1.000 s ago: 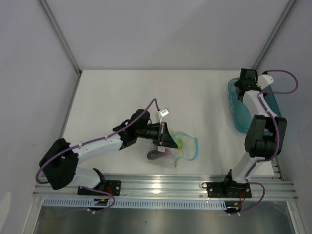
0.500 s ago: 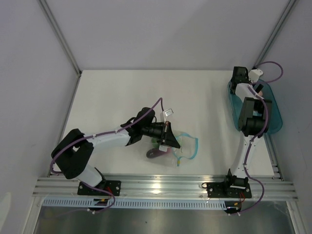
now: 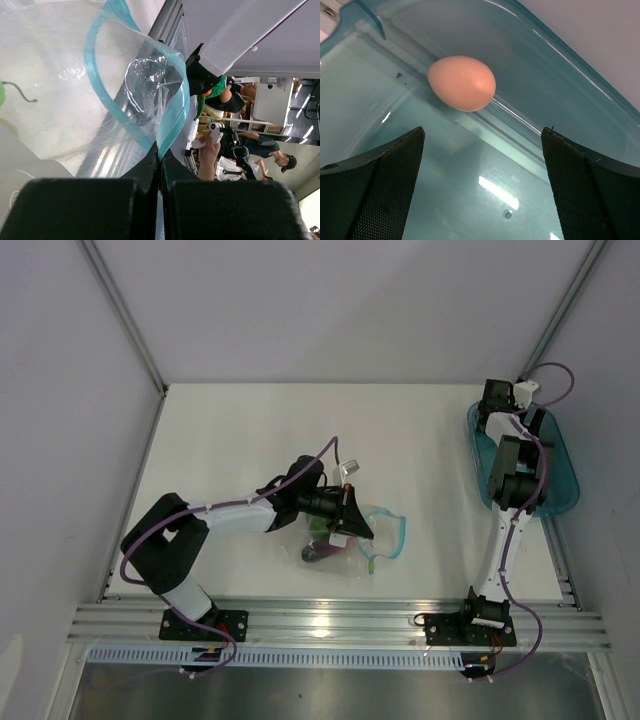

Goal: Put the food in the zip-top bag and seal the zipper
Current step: Pick up the fake food from the bin.

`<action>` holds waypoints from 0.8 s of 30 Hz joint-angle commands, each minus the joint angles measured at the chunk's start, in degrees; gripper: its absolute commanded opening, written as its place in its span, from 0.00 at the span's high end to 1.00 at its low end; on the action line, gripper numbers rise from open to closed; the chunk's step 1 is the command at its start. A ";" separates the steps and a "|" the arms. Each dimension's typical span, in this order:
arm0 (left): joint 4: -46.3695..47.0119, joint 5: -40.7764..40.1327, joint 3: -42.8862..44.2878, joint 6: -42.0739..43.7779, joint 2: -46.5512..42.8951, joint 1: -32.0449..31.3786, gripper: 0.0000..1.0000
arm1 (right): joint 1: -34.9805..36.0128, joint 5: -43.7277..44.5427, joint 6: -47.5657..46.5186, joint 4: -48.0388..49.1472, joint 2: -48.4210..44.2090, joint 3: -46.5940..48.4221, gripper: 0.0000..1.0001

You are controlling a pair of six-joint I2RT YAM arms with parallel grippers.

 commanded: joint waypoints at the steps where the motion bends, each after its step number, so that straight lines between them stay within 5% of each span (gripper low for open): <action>1: 0.76 1.65 2.77 -0.35 0.72 0.39 0.99 | -0.67 0.80 -5.69 3.80 2.00 4.08 0.01; 24: -0.74 2.09 6.56 -0.44 6.26 0.22 0.99 | -3.93 -3.95 -14.05 3.10 9.21 13.14 0.04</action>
